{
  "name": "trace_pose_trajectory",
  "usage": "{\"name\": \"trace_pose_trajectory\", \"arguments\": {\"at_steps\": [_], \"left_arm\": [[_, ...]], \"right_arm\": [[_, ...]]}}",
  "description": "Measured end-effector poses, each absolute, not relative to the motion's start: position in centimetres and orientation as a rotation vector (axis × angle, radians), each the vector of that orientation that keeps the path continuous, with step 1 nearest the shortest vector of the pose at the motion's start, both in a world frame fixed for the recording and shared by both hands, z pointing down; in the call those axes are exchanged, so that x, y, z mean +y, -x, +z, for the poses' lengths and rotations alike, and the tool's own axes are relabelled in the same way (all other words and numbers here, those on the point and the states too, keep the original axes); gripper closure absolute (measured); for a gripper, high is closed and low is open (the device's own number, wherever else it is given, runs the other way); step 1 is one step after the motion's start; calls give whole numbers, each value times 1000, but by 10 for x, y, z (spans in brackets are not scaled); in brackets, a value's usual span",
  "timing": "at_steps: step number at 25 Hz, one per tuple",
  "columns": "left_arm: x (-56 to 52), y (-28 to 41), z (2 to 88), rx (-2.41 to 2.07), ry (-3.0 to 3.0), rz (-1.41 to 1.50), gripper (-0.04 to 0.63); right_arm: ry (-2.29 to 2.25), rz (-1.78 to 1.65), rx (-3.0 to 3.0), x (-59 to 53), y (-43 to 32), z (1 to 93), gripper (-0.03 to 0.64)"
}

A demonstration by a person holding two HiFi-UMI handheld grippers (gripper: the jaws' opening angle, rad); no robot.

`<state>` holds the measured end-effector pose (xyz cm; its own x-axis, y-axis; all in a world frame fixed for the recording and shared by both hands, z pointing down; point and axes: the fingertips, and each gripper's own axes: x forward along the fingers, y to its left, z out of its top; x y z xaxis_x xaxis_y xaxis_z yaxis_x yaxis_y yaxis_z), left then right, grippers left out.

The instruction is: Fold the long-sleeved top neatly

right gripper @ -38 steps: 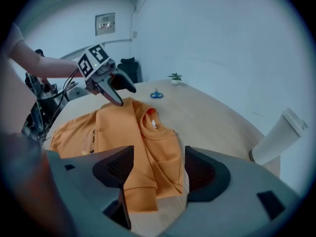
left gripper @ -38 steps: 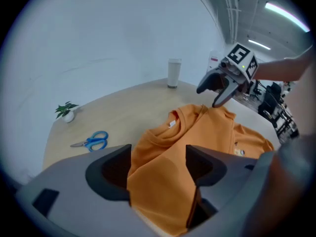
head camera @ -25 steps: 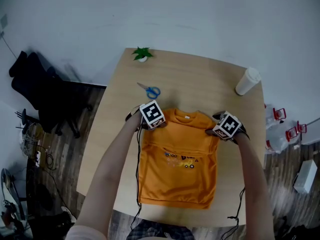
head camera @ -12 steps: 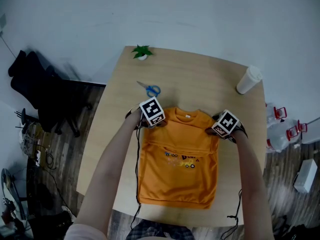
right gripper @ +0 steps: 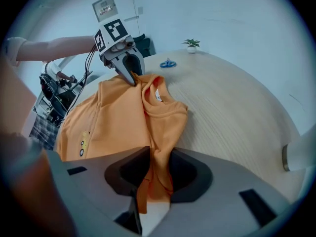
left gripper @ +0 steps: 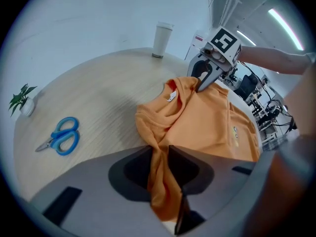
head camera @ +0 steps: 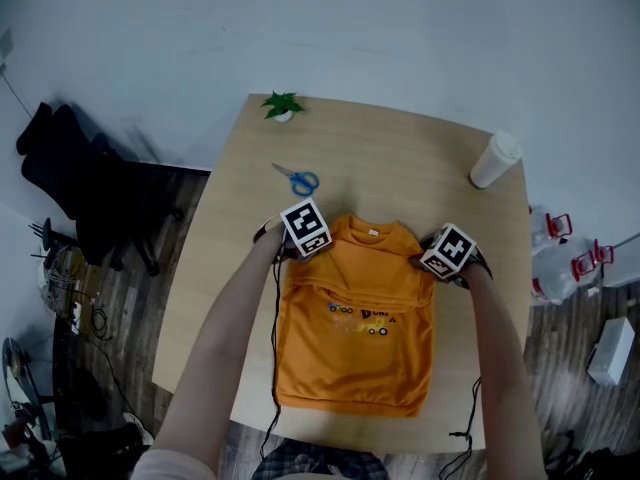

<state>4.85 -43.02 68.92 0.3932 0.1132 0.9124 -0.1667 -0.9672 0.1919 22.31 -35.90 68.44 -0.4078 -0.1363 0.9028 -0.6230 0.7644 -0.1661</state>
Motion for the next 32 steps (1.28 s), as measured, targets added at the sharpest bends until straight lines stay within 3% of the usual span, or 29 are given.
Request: {"name": "trace_pose_trajectory", "arguments": {"at_steps": [3,17,32], "left_arm": [[-432,-51,687,-67,-2423,1616,529],[-432,-46,633,-351,-2644,1565,548],[-330,-22,556,-356,-2856,1543,548]], "right_arm": [[-614,530,-1946,-365,-227,682,563],[-796,330,-1979,-365,-230,626,572],[-687,104,-2065,-280,-199,561,571]]}}
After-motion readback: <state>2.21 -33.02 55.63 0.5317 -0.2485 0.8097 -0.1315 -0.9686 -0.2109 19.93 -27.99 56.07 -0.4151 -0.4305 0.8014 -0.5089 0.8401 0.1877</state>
